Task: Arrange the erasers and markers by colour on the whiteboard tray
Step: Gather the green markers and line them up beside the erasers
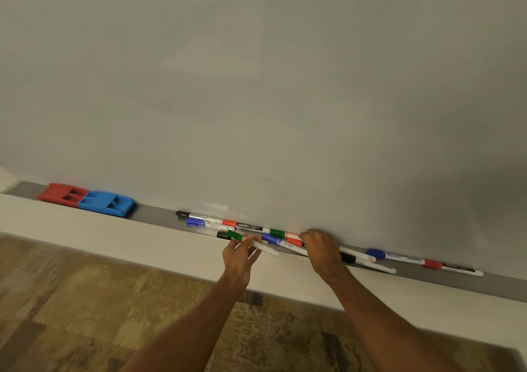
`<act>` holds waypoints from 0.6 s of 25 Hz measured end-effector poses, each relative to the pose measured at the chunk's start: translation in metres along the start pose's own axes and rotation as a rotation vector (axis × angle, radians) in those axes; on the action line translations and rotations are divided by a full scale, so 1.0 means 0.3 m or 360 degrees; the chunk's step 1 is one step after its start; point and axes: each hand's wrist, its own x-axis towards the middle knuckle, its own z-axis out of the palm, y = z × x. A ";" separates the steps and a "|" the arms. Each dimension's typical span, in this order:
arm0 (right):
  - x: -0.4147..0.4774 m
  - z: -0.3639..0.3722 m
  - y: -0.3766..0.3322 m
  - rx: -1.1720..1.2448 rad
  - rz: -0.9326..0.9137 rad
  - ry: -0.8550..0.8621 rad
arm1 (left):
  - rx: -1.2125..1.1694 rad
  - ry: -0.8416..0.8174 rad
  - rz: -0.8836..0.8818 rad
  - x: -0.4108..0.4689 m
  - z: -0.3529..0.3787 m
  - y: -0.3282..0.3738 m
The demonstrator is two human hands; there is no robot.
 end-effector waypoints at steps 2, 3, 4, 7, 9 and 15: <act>-0.016 0.002 0.024 0.0063 0.0004 0.0047 | 0.0002 -0.0003 -0.0015 0.001 0.012 -0.004; -0.028 0.001 0.042 0.0083 0.0016 0.0076 | 0.0000 -0.0007 -0.0024 0.002 0.021 -0.008; -0.042 -0.001 0.062 0.0083 0.0040 0.0098 | -0.0004 -0.0014 -0.0032 0.004 0.031 -0.015; -0.086 -0.010 0.135 0.0035 0.0156 0.0127 | 0.0014 -0.0057 -0.0043 0.000 0.066 -0.041; -0.115 -0.023 0.180 -0.0023 0.0244 0.0122 | 0.0032 -0.0080 -0.0060 -0.005 0.087 -0.061; -0.164 -0.046 0.270 -0.0202 0.0464 0.0015 | 0.0036 -0.0115 -0.0087 -0.022 0.133 -0.115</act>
